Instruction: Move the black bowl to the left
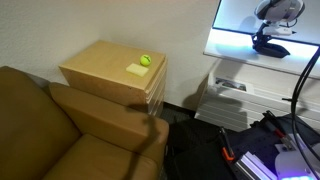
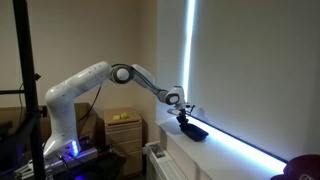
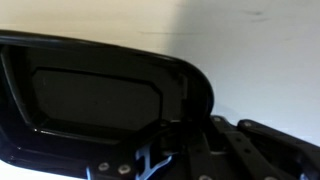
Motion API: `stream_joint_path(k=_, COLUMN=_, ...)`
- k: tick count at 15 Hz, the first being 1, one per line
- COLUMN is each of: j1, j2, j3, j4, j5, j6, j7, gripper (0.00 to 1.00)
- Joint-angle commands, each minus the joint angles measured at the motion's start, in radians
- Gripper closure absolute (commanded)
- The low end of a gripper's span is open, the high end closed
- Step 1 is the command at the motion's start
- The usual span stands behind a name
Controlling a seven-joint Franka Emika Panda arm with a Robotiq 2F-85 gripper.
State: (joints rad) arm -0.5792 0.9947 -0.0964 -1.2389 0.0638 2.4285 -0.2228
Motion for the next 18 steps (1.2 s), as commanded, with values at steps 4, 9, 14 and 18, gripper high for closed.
stream_joint_path(k=4, j1=0.01, j2=-0.229, j3=0.198, j4=-0.292, j5=0.04, j6=-0.042, j7=-0.186, gripper=0.98)
stream_joint_path(k=9, j1=0.038, j2=-0.317, j3=0.174, j4=-0.407, j5=0.115, j6=-0.256, j7=-0.254, gripper=0.98)
stream_joint_path(k=14, j1=0.029, j2=-0.264, j3=0.114, j4=-0.42, j5=0.183, j6=-0.111, j7=-0.286, gripper=0.98)
stream_joint_path(k=18, j1=0.032, j2=-0.236, j3=0.124, j4=-0.397, j5=0.212, j6=-0.031, j7=-0.298, gripper=0.98)
